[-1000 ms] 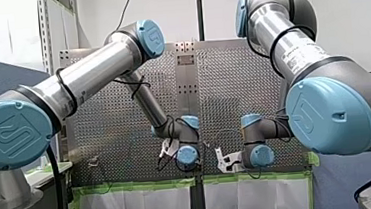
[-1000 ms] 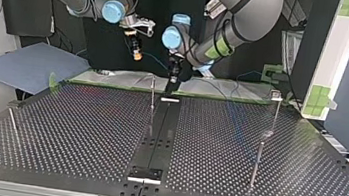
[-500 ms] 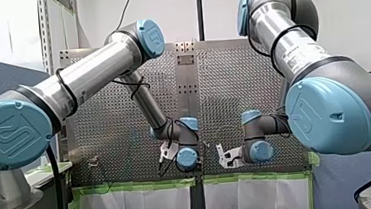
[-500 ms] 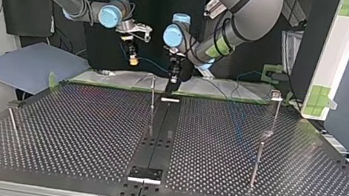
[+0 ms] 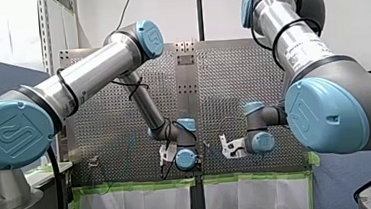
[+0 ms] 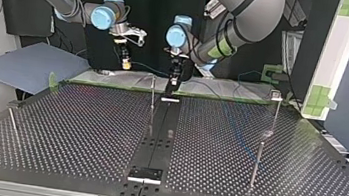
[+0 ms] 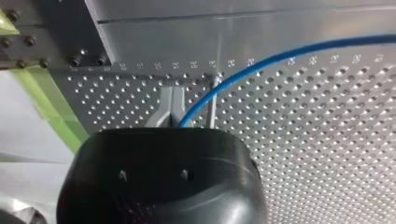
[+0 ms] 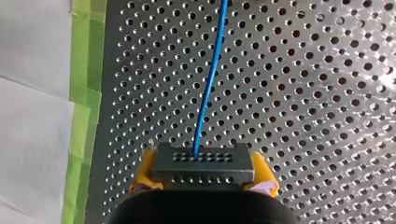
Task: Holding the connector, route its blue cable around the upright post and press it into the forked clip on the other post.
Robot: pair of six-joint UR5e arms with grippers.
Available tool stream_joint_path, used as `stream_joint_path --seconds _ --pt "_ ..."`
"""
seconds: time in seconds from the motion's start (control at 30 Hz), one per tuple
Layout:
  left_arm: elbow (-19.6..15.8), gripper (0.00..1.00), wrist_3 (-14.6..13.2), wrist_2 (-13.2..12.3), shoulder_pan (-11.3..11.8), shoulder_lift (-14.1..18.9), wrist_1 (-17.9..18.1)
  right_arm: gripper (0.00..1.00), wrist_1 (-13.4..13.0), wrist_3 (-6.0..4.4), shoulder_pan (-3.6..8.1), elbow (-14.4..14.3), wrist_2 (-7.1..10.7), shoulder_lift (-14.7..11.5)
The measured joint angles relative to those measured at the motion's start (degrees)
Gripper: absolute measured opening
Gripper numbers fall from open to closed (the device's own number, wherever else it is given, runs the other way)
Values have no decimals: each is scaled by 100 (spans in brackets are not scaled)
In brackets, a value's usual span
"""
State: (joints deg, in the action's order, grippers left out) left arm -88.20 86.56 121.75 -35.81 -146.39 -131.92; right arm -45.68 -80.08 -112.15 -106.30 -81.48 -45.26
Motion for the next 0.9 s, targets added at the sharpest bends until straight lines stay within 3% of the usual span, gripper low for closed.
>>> stream_joint_path --seconds 0.33,0.63,0.9 --pt "-5 2 398 -54 123 -1 -65 0 59 -98 49 85 40 -14" --pt "-7 2 455 -161 237 -6 -204 0 298 -117 90 175 37 -15" --pt "-3 2 451 -301 313 -7 -210 0 656 -135 132 483 -2 -15"
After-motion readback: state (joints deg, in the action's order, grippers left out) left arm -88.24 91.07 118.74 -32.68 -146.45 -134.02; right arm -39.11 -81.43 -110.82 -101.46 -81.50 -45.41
